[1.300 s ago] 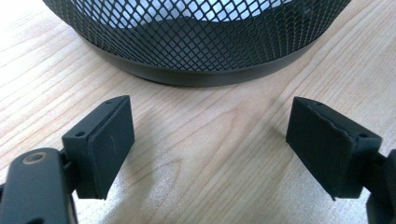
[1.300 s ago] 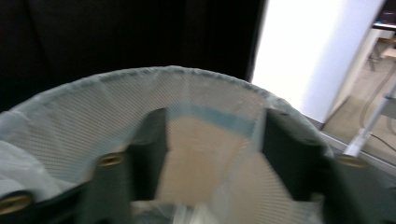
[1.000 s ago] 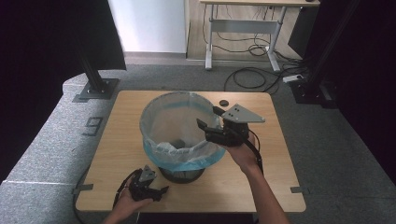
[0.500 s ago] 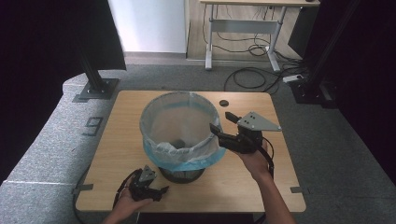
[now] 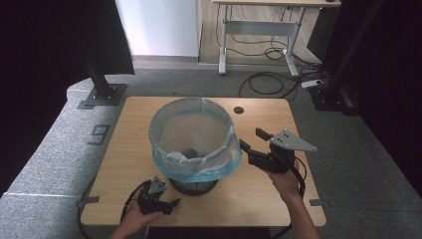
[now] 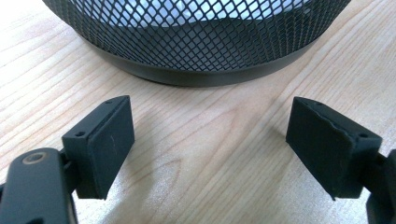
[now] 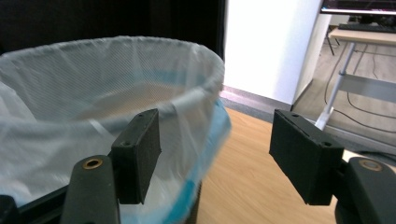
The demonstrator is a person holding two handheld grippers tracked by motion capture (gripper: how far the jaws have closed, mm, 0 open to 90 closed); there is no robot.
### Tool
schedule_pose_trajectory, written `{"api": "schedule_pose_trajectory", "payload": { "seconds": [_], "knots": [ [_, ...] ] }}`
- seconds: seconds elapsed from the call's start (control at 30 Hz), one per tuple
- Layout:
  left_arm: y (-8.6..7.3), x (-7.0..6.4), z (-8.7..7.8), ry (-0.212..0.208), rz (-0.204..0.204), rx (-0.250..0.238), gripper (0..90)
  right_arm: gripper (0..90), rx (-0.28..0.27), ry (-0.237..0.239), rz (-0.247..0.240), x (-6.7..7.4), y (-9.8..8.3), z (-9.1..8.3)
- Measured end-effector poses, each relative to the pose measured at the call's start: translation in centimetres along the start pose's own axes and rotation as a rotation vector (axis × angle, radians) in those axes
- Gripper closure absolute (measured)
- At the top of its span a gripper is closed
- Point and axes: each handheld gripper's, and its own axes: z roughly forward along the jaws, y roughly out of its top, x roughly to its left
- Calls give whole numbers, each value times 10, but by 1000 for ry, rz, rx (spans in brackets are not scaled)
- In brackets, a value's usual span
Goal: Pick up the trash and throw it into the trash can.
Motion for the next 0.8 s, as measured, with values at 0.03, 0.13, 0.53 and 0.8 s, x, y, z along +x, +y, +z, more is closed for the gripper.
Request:
{"api": "schedule_pose_trajectory", "payload": {
  "seconds": [0.03,0.13,0.53,0.8],
  "knots": [
    [0,0,0,-1,-5,-4,151,329,2,-5,4,-2,-3,-2],
    [0,0,0,-1,-5,-4,152,329,8,-15,15,-7,-10,-7],
    [0,0,0,-1,-3,-4,152,330,30,-38,39,-19,-31,-17],
    [0,0,0,-1,-3,-4,152,330,35,-38,31,-18,-33,-16]
  ]
}}
